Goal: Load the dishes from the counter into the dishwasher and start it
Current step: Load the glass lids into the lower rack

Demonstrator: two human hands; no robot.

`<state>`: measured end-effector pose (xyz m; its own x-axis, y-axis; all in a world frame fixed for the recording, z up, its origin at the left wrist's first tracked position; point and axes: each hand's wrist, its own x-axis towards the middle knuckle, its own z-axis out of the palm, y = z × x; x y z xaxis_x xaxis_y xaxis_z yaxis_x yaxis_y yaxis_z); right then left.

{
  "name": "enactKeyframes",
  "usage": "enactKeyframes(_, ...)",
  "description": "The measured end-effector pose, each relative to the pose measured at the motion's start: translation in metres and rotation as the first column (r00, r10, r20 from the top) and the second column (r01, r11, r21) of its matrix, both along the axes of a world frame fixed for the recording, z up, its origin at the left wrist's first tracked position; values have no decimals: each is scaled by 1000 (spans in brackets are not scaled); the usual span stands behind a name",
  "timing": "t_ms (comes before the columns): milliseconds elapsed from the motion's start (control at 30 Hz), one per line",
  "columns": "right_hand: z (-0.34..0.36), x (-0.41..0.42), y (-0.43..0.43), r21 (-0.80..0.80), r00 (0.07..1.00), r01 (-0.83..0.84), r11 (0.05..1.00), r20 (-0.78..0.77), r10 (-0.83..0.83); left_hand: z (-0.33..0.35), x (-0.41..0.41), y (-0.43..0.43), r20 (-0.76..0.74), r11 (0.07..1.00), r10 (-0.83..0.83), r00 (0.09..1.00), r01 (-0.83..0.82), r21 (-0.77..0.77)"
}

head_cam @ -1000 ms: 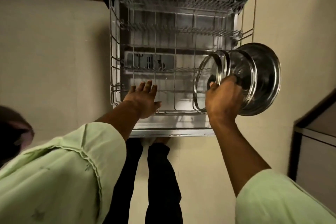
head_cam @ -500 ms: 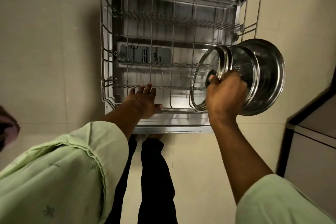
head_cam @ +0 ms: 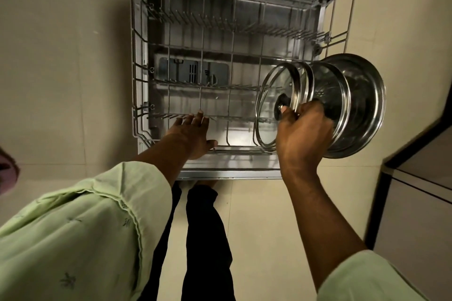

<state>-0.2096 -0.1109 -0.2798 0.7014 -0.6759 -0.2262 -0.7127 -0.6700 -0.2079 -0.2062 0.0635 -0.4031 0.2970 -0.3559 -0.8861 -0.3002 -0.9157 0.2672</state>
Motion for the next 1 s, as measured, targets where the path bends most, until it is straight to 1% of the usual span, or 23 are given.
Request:
enactKeyframes(167,-9,19,-10,38,997,-44,998,-61,46,0,2,-6,-7,1000,-8,1000,8,-1)
enactKeyframes(333,-10,29,-18,-7,980,-155,988,-129,153,-4,-3,-6,-13,999,27,1000,-27,17)
enactKeyframes(433,-8,29,-19,-25,971,-186,982,-154,180,-7,-6,-5,-19,998,63,998,-62,33)
enactKeyframes(700,-16,15,-17,-12,954,-181,983,-246,173,-10,-3,-4,-57,996,92,994,-90,28)
enactKeyframes(900,-35,10,-5,-46,971,-148,988,-194,136,-9,1,-5,-91,996,85,992,-81,48)
enactKeyframes(1000,-40,19,-8,-37,958,-181,983,-232,168,-9,2,-6,-103,995,92,990,-86,54)
